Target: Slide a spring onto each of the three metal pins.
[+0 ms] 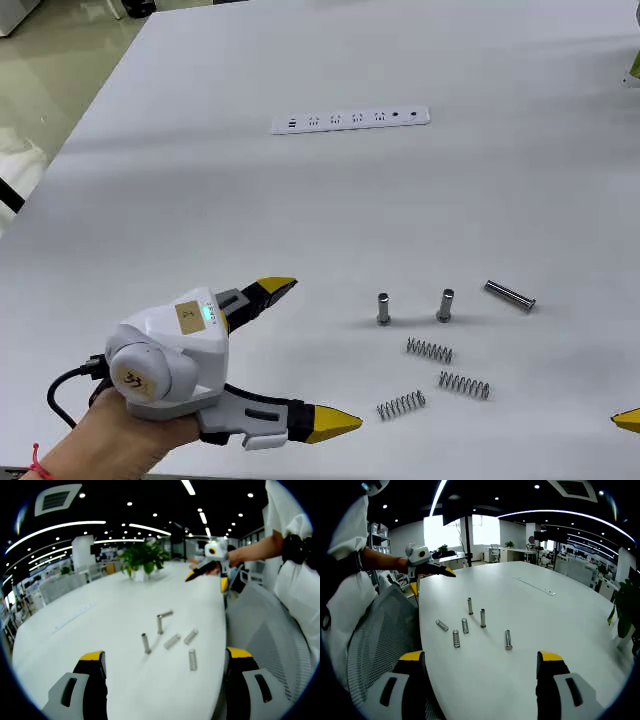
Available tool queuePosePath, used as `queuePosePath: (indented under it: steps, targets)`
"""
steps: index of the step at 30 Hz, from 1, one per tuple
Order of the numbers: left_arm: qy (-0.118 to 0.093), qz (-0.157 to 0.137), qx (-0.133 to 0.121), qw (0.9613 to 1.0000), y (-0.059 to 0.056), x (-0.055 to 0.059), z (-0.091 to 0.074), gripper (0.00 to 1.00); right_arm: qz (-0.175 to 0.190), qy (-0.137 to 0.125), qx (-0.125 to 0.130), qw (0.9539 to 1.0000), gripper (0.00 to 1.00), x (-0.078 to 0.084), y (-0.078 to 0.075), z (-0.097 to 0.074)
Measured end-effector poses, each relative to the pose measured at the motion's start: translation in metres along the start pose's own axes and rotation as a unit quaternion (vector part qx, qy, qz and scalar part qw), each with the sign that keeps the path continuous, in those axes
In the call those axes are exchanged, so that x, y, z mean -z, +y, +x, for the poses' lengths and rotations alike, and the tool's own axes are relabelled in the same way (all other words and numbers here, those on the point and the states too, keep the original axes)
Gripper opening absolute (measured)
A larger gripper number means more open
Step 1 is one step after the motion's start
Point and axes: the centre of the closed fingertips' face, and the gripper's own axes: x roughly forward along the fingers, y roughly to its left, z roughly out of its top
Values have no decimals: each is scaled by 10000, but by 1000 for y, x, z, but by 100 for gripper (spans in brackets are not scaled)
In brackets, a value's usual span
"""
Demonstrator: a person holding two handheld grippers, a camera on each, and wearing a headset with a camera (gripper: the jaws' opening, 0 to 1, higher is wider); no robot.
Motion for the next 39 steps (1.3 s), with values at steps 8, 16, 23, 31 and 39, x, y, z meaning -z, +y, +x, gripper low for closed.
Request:
queuePosePath:
  steps: [8,16,23,31,39]
  targets:
    - [-11,-22,-9,10000,0,0,0,100,0,-22,-16,10000,93,-2,0,1]
    - [-13,-34,-13,10000,0,0,-1,100,0,-37,-29,10000,93,-3,0,2]
    - [-13,-46,-12,10000,0,1,-1,100,3,-16,-41,10000,93,-2,0,4]
    - [-29,-61,-9,10000,-1,1,0,100,-15,0,-62,10000,93,-4,-1,5]
    - [-34,-77,-17,10000,0,2,0,100,-42,6,-91,9999,92,-7,-3,7]
